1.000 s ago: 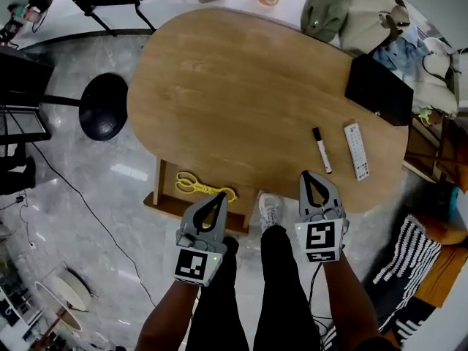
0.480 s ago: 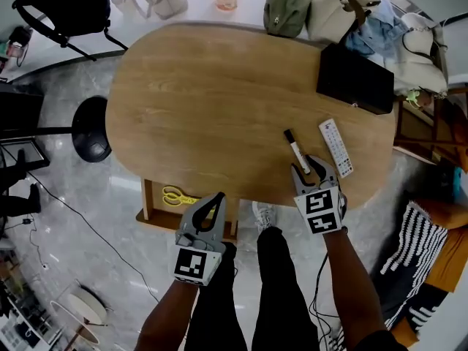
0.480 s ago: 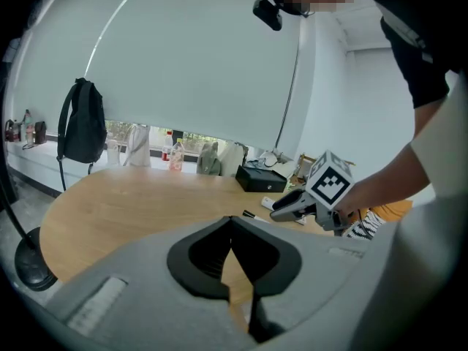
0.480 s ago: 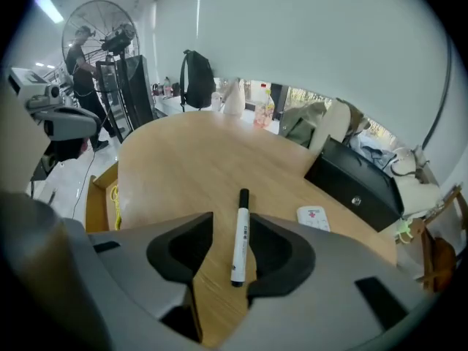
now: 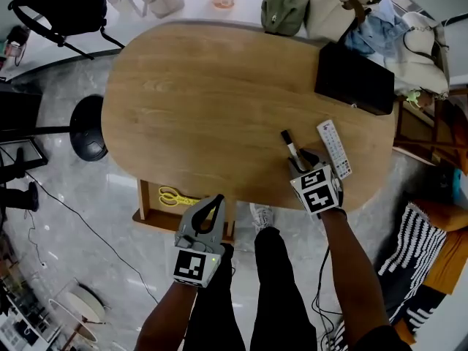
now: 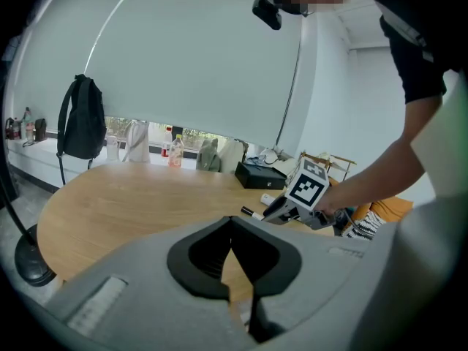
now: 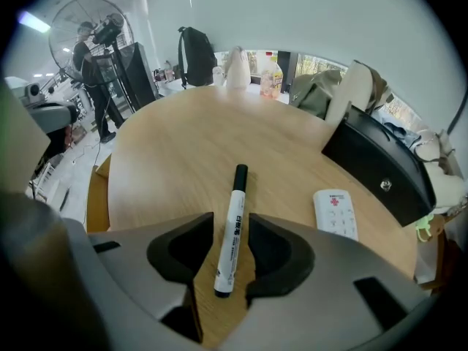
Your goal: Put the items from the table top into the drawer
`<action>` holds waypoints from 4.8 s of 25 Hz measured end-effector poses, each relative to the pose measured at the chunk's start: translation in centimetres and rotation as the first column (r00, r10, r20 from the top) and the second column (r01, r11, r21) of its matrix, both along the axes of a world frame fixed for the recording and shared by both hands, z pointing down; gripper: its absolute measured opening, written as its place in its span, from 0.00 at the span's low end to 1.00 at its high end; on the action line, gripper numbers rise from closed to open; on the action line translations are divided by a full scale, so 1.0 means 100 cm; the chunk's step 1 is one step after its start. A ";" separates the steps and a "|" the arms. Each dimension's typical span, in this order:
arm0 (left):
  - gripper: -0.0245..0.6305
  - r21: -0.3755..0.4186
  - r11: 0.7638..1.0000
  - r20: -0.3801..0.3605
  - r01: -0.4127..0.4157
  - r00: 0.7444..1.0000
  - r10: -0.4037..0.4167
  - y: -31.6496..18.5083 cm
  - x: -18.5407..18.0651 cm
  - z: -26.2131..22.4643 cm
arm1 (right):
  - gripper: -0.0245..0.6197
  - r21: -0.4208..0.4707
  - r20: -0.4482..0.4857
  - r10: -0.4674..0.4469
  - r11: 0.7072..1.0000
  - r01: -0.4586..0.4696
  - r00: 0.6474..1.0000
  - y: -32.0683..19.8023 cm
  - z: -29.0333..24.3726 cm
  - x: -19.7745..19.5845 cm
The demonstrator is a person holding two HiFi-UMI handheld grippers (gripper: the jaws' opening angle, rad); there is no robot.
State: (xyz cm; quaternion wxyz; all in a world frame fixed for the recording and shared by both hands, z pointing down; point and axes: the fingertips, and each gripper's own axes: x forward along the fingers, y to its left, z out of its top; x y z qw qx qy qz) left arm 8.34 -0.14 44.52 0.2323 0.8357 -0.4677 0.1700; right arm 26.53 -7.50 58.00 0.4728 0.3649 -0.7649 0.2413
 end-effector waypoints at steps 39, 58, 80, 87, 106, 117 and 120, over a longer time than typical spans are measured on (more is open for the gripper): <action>0.06 -0.017 0.906 0.006 0.424 0.906 -0.424 0.122 -0.206 0.021 | 0.14 0.151 0.075 -0.511 0.855 0.496 0.856 0.114 -0.058 -0.294; 0.06 -0.041 0.809 0.015 0.586 0.810 -0.586 0.212 -0.292 0.046 | 0.14 -0.119 0.004 -0.706 0.702 0.702 0.708 0.223 0.087 -0.357; 0.06 -0.055 0.822 0.013 0.567 0.823 -0.568 0.211 -0.282 0.046 | 0.24 -0.108 0.034 -0.693 0.714 0.692 0.720 0.237 0.090 -0.365; 0.06 -0.018 0.891 0.017 0.454 0.891 -0.454 0.166 -0.249 0.026 | 0.24 0.088 0.100 -0.596 0.803 0.590 0.797 0.195 -0.007 -0.350; 0.06 0.039 0.991 -0.001 0.132 0.991 -0.132 0.056 -0.111 -0.030 | 0.04 0.360 0.182 -0.163 0.929 0.089 0.970 0.088 -0.160 -0.190; 0.06 0.062 0.995 -0.027 -0.076 0.997 0.078 0.007 0.022 -0.039 | 0.04 0.336 0.176 0.061 0.934 -0.118 0.982 0.062 -0.159 -0.048; 0.06 0.063 0.991 -0.039 -0.117 0.992 0.120 0.004 0.058 -0.041 | 0.04 0.311 0.151 0.098 0.940 -0.141 0.984 0.060 -0.150 -0.009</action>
